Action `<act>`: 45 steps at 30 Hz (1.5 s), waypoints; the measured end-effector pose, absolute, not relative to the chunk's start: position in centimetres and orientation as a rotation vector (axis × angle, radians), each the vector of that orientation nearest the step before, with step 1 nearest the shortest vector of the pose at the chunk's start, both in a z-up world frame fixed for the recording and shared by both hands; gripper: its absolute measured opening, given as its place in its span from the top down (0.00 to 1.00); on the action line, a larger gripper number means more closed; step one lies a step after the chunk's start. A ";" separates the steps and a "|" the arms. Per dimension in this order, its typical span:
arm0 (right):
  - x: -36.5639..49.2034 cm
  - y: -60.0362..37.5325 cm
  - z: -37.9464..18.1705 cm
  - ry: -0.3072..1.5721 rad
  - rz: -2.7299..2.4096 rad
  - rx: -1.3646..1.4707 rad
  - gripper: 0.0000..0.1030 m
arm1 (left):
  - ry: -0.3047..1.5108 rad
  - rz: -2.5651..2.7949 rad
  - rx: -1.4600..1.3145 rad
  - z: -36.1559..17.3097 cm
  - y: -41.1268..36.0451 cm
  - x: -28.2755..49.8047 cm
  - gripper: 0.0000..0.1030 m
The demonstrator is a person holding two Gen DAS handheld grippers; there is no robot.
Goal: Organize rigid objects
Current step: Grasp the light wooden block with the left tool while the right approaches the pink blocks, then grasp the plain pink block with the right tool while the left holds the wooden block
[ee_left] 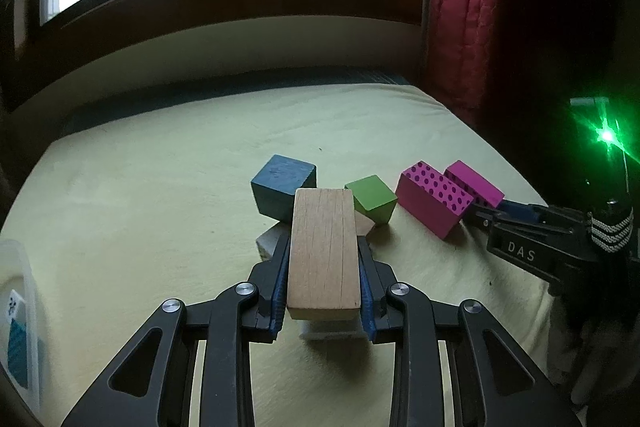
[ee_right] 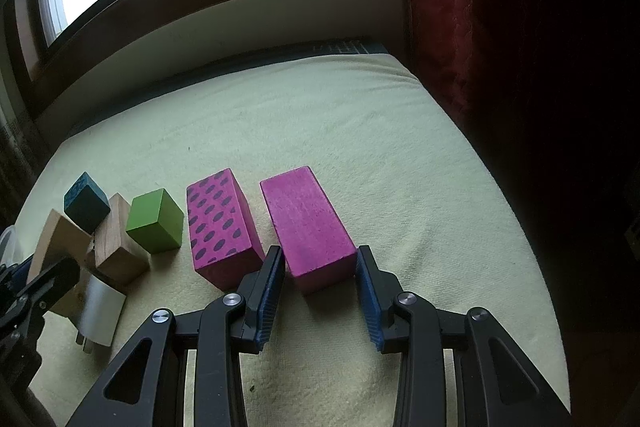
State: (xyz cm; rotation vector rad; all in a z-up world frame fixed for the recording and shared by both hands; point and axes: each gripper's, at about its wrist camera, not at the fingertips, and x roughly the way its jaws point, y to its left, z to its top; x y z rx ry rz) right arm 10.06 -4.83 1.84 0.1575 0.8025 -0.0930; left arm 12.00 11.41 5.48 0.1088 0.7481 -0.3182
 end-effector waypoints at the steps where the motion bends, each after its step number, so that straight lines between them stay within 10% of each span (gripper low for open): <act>1: 10.1 -4.9 1.9 0.801 -0.093 0.158 0.63 | 0.744 -0.315 0.109 5.5 11.5 11.9 0.71; 28: 6.0 -3.8 3.9 0.754 -0.108 0.222 0.70 | 0.693 -0.176 -0.046 6.6 20.4 9.7 0.71; 45: 7.4 -2.6 3.7 0.746 -0.213 0.166 0.54 | 0.679 -0.112 -0.074 7.1 24.5 8.7 0.71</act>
